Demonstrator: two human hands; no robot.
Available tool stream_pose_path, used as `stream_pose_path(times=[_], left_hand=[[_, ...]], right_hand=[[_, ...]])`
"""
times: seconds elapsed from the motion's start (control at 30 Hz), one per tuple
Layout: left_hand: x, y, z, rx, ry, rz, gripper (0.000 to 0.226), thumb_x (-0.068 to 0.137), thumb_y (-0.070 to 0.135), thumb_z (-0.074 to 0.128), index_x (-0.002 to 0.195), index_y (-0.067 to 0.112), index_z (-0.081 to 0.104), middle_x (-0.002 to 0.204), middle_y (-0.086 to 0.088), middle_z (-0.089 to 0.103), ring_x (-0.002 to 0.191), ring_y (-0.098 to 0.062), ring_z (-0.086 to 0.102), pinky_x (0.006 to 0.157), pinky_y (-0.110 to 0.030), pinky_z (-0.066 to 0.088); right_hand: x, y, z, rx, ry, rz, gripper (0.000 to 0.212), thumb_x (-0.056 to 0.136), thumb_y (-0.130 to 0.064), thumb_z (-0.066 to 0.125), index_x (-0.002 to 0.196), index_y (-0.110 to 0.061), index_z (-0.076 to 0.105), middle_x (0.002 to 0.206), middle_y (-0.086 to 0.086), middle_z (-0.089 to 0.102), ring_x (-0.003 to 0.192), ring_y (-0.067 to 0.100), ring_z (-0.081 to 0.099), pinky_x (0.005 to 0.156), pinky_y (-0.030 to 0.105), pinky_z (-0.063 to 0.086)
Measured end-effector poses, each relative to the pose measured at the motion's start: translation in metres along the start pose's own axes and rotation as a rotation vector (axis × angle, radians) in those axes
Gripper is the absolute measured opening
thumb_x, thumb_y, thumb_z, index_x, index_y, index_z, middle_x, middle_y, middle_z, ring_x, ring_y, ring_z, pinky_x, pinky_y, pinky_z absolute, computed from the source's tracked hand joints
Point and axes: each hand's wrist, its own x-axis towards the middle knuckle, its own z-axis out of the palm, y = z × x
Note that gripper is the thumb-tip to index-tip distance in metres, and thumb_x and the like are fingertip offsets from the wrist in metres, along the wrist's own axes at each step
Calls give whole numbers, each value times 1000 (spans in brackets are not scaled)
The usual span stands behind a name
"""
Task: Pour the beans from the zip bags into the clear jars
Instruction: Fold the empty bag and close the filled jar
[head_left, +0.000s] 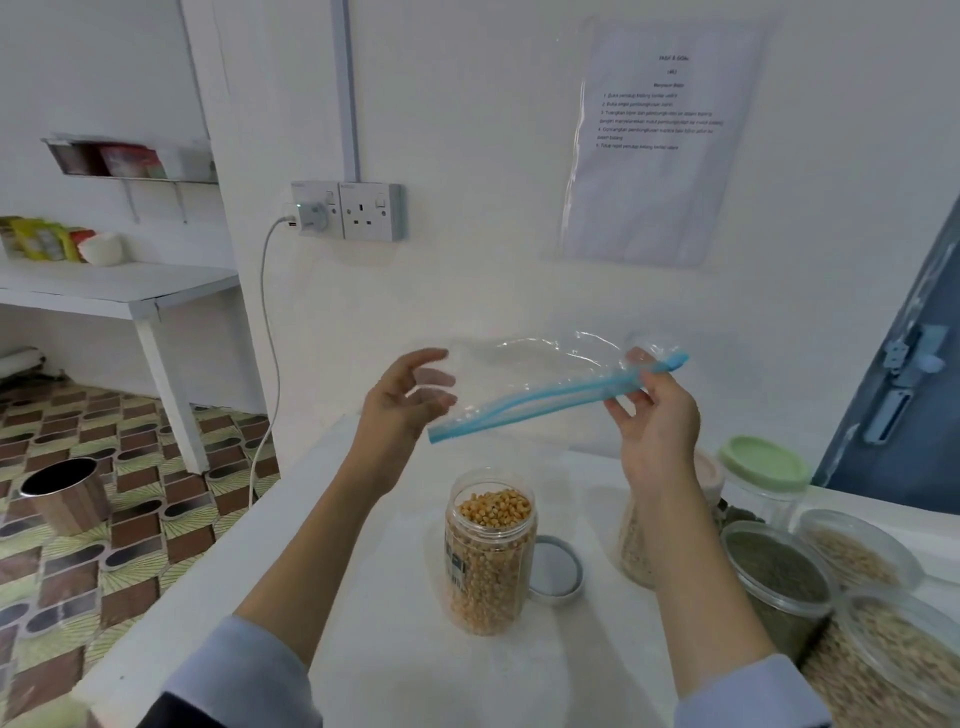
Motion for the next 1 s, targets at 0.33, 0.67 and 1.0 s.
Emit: stream_pose_path(times=[0.33,0.67,1.0], left_hand=[[13,29,0,229,116,200,42,84,-18,50,97,18,67,92,-2,69,85,-14,62,80,-24,53],[49,37,38,319,210,413,30,86,1,62,73,27,64,84,8,55,81,-7,54,70,-27,44],[52,43,172,80,196,432,27,95,2,45,73,13,57,50,8,52,43,-11,46,41,-18,35]], right_hand=[[4,1,-9,-611,0,-572,39,86,9,58,101,-26,66,128,-3,50,112,13,52,88,14,46],[26,-36,-25,-771,176,-1107,6,81,-3,71,87,-4,72,131,15,54,119,25,53,96,5,35],[55,-132,-85,-770,115,-1159,22,85,5,47,96,-7,62,112,-1,30,97,22,52,85,9,44]])
